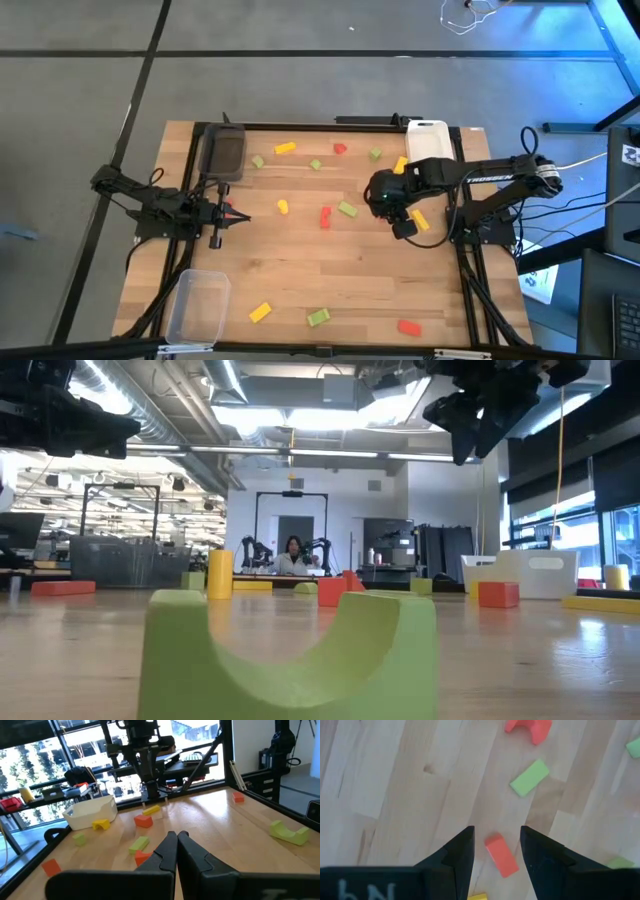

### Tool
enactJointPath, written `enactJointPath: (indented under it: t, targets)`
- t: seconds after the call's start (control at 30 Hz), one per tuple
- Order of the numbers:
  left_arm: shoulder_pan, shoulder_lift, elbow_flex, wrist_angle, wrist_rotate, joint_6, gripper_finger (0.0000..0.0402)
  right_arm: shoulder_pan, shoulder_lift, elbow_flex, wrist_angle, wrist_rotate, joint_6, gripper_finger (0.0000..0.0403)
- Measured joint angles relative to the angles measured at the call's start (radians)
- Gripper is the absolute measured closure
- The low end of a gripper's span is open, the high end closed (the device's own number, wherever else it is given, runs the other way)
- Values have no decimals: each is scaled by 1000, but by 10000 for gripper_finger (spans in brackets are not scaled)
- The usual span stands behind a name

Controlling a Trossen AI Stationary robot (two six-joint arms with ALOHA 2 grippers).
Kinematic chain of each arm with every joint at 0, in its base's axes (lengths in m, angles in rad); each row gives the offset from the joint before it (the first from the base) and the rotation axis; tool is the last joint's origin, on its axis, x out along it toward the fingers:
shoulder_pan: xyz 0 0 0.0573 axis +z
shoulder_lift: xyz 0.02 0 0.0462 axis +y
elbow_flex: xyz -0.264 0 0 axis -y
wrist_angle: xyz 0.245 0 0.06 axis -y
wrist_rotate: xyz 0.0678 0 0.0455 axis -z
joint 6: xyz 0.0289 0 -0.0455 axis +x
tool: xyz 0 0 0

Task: Sort & place blocks by color
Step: Put the orange block into the white bin

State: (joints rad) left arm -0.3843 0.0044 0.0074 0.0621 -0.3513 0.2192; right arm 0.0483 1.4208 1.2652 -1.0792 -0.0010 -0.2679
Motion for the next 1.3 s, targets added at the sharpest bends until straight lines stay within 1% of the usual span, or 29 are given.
enactJointPath:
  t: [0.3, 0.67, 0.73, 0.9, 1.1, 1.2, 1.3]
  targets:
    - [0, 0, 0, 0, 1, -1, 401, 0, 0, 0, 38, 0, -2, 244]
    - [0, 0, 0, 0, 1, -2, 401, 2, 0, 0, 148, -1, -2, 244]
    - [0, 0, 0, 0, 1, -2, 401, 2, 0, 0, 147, -4, -2, 244]
    - [0, 0, 0, 0, 1, -2, 401, 2, 0, 0, 144, -53, 7, 244]
    - [0, 0, 0, 0, 1, -2, 401, 2, 0, -1, 89, -80, 28, 242]
    - [0, 0, 0, 0, 1, -1, 401, 2, 0, -1, 56, -80, 27, 221]
    - [0, 0, 0, 0, 1, -2, 401, 2, 0, -2, 36, -80, 44, 180]
